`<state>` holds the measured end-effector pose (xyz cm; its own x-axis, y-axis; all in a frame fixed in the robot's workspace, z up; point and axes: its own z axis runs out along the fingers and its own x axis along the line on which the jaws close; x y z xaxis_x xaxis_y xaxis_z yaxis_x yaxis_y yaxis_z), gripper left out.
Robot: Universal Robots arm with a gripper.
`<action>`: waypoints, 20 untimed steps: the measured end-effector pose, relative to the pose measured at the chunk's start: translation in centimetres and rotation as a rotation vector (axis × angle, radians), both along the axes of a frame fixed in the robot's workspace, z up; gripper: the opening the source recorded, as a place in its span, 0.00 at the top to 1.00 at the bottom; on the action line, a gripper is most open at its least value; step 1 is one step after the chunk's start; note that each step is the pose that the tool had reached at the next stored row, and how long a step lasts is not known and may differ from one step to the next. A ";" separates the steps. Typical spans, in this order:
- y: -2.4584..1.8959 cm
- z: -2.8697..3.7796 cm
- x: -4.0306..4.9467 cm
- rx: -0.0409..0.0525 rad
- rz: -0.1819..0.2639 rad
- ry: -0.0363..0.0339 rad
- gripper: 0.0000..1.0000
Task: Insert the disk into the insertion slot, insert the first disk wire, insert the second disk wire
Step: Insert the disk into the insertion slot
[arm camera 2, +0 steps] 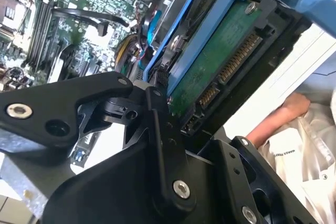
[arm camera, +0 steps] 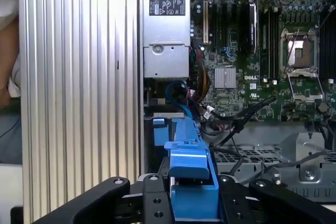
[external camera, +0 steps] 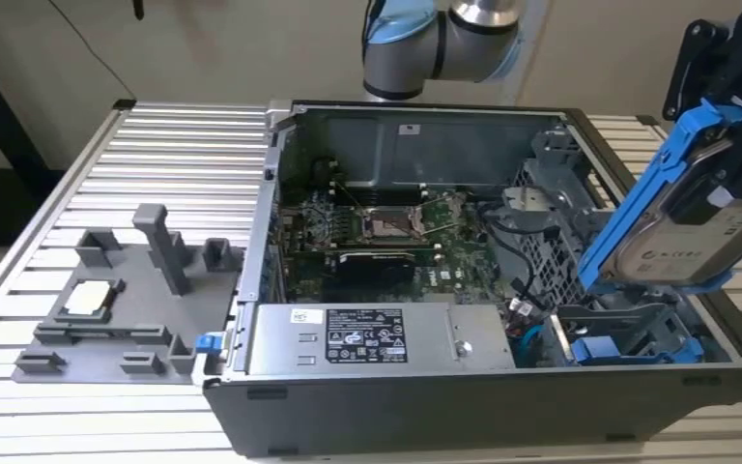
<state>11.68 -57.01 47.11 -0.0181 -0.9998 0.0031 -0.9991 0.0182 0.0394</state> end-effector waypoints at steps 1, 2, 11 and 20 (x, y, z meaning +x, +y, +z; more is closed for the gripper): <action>-0.01 -0.14 0.03 0.0000 0.000 0.0001 0.67; -0.01 -0.30 0.05 -0.0001 0.000 0.0002 0.67; -0.04 -1.73 0.25 -0.0001 0.001 0.0012 0.67; -0.06 -3.22 0.46 -0.0001 0.009 0.0012 0.67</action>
<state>12.14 -57.07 43.89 -0.0095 -1.0000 0.0032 -0.9991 0.0096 0.0406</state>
